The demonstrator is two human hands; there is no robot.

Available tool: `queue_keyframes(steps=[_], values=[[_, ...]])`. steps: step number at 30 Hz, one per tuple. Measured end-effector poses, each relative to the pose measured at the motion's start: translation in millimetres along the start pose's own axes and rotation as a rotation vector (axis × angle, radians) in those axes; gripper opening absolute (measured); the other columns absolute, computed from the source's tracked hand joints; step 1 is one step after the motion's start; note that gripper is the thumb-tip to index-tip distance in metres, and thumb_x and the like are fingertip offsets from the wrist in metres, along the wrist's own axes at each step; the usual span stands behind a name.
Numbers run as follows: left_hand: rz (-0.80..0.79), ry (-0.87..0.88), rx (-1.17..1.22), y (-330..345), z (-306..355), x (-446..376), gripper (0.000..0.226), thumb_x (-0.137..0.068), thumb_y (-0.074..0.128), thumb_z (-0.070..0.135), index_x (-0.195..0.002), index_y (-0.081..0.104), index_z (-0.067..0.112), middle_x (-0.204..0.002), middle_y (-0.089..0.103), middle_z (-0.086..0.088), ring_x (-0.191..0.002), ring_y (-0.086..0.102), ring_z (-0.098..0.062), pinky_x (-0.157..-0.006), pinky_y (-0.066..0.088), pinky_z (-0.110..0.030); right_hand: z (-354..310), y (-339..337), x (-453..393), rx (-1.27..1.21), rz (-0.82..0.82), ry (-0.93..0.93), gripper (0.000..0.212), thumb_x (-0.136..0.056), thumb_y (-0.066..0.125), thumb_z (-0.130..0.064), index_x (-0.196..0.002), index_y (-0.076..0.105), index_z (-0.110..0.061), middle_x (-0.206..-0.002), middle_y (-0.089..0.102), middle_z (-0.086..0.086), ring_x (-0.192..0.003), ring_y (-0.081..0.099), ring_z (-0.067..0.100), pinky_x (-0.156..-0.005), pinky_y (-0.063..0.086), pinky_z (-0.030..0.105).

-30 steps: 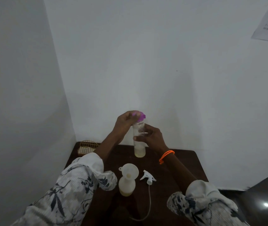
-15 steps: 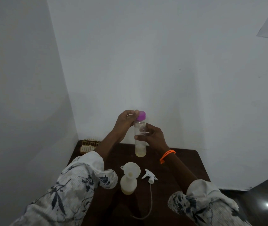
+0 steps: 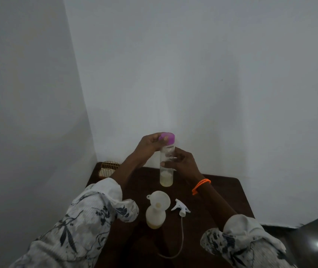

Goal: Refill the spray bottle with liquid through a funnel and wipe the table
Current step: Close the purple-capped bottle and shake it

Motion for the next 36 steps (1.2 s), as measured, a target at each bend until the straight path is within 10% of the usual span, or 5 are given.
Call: queue_keyframes(steps=[14,21,36], values=[[-0.081,-0.020,-0.050,-39.7,-27.3,-8.7,0.063,-0.082,0.068,0.065,-0.133,0.066,0.027,-0.132,0.070,-0.002,-0.128,0.062,-0.020,-0.108,0.050,-0.041,26.1,22.7,-38.4,0.079,-0.128,0.014,0.049,-0.072,0.088,-0.007,-0.118,0.070,-0.008,-0.111,0.076,0.006,-0.106,0.072,0.018,-0.093,0.058,0.036],[0.030,-0.094,-0.124,-71.6,-90.7,-40.1,0.042,-0.098,0.065,0.023,-0.139,0.062,0.014,-0.135,0.068,-0.002,-0.128,0.061,-0.016,-0.112,0.047,-0.048,68.1,56.6,-92.4,0.272,-0.068,0.109,0.049,-0.068,0.090,-0.018,-0.113,0.072,-0.013,-0.105,0.076,0.001,-0.096,0.072,0.018,-0.087,0.060,0.040],[0.135,-0.253,-0.210,-121.9,-181.5,-71.3,0.047,-0.088,0.078,0.010,-0.132,0.066,0.006,-0.129,0.070,-0.011,-0.121,0.065,-0.022,-0.105,0.053,-0.041,133.4,115.2,-151.4,0.472,-0.042,0.176,0.055,-0.071,0.087,-0.010,-0.121,0.067,-0.002,-0.115,0.071,0.020,-0.104,0.067,0.035,-0.088,0.051,0.035]])
Point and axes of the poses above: each hand's wrist, its own x-axis away from the middle knuckle, its own y-axis out of the palm, z = x × y, the point moved 4 cm from there along -x, towards the middle knuckle
